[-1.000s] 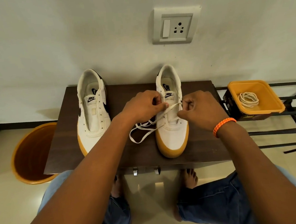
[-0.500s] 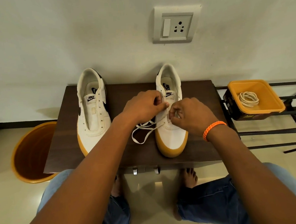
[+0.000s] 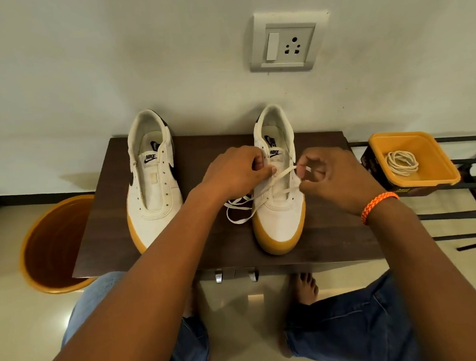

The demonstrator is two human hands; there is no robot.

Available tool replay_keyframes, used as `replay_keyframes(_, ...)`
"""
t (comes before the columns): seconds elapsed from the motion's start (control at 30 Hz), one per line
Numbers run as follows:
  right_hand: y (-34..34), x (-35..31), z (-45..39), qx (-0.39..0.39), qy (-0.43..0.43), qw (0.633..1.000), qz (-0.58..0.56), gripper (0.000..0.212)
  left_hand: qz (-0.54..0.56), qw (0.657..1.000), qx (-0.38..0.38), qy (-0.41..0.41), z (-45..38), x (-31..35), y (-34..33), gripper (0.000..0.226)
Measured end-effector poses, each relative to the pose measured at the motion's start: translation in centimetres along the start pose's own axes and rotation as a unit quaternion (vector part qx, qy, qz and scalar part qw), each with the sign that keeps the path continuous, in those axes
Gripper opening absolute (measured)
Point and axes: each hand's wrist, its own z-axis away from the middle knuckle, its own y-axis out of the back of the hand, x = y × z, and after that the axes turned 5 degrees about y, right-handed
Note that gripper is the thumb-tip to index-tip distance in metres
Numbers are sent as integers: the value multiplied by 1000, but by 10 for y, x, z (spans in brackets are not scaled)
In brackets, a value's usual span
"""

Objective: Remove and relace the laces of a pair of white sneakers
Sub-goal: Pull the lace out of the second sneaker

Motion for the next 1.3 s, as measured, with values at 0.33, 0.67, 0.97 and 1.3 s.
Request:
replay_keyframes(0.33,-32,-9,-12,-55,5,995,78,15,20,1000,-1,2,1,3,-2,34)
replay_keyframes(0.67,4,9,2,-5,-13,1000,9,15,31,999,-9,12,2,2,-1,37)
replay_keyframes(0.97,-35,-9,-11,-57,15,997,50,3,42,999,-15,0,2,-1,0,32)
replay_keyframes(1.3,0,9,-3,21,-51,998,17,15,33,999,-22,16,2,-1,0,37)
